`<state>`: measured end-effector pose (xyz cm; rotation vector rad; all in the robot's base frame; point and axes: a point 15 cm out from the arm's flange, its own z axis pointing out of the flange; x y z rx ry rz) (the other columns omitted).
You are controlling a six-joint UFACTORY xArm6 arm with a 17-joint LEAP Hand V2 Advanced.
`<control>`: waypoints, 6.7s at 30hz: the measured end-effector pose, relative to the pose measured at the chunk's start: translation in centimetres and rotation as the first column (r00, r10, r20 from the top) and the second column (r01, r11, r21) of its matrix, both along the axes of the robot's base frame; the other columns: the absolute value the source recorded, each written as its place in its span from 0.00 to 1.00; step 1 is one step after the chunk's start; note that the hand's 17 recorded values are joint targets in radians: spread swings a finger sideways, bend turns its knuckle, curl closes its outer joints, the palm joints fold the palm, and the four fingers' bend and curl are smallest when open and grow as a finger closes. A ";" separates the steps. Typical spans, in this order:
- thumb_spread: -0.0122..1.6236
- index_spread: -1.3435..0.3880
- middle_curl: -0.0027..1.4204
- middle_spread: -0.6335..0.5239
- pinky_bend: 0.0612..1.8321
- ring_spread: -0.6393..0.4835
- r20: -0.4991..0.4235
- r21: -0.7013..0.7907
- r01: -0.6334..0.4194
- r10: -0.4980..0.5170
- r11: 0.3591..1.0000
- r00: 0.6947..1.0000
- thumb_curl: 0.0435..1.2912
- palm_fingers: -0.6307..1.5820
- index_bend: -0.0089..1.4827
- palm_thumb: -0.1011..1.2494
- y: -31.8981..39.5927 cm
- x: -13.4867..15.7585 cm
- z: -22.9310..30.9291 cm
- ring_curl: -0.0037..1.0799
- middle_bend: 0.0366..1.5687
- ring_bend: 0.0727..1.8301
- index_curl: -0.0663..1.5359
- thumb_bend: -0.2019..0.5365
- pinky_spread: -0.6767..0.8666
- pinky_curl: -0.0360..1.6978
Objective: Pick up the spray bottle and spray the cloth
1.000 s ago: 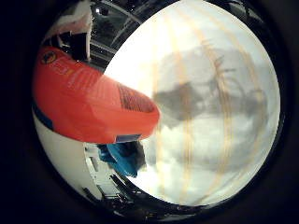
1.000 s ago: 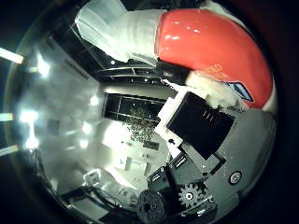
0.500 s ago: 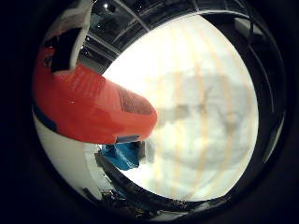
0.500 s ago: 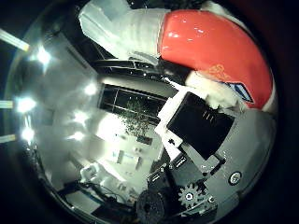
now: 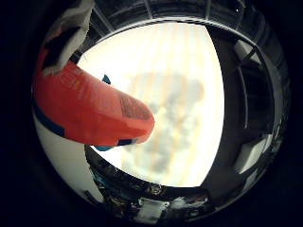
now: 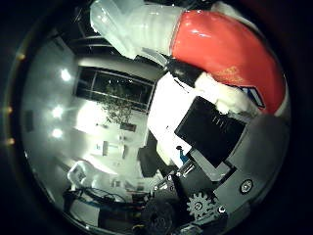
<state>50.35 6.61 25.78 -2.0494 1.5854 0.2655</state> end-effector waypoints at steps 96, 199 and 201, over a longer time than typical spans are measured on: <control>0.60 0.67 0.42 0.49 0.51 0.43 -0.116 -0.794 -0.302 0.357 0.527 0.927 0.56 0.83 0.80 0.85 21.7 -2.4 5.0 0.55 0.87 0.80 0.49 0.26 0.30 0.84; 0.65 0.65 0.24 0.69 0.26 0.81 0.158 0.006 -0.391 0.385 0.920 0.909 0.23 0.32 0.11 0.52 31.2 5.3 -5.1 0.21 0.12 0.20 0.23 0.24 0.79 0.26; 0.65 0.65 0.24 0.68 0.26 0.81 0.173 -0.021 -0.394 0.391 0.919 0.904 0.23 0.33 0.11 0.51 29.8 4.9 -3.6 0.21 0.12 0.20 0.23 0.24 0.79 0.25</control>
